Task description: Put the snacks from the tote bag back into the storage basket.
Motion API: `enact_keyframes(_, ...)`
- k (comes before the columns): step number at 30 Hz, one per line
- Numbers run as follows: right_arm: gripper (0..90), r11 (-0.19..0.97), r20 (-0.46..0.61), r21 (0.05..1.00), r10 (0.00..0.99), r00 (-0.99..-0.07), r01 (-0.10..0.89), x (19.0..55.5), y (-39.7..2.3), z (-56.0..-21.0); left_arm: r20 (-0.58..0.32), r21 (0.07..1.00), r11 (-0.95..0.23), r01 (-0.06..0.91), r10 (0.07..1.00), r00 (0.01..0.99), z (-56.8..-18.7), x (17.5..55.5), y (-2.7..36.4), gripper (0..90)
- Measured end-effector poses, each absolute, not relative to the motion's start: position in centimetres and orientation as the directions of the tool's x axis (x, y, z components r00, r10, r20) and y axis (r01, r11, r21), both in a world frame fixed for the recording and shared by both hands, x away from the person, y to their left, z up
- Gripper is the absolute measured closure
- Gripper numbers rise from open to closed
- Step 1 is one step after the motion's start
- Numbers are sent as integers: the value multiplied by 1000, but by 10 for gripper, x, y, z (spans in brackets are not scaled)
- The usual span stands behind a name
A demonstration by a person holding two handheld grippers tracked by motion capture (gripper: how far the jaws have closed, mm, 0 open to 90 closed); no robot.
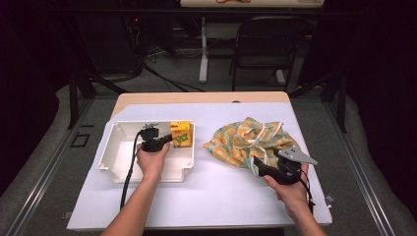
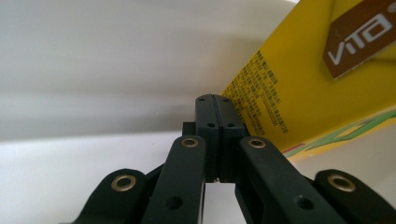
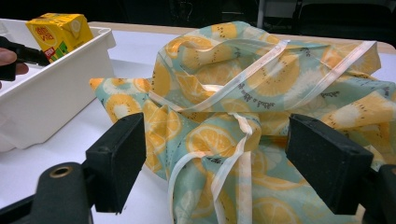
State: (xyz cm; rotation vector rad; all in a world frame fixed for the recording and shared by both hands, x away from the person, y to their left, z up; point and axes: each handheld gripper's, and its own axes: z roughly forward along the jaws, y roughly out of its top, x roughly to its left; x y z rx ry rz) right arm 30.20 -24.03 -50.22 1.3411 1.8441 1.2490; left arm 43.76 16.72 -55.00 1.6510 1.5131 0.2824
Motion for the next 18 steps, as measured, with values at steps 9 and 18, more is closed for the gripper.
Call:
enact_keyframes(9,199,74,98,899,927,-362,431,302,-242,-502,-361,707,95,701,901,242,-550,438,166,900)
enact_keyframes(18,198,74,97,899,928,-360,431,302,-241,-502,-352,714,85,695,902,252,-548,434,169,900)
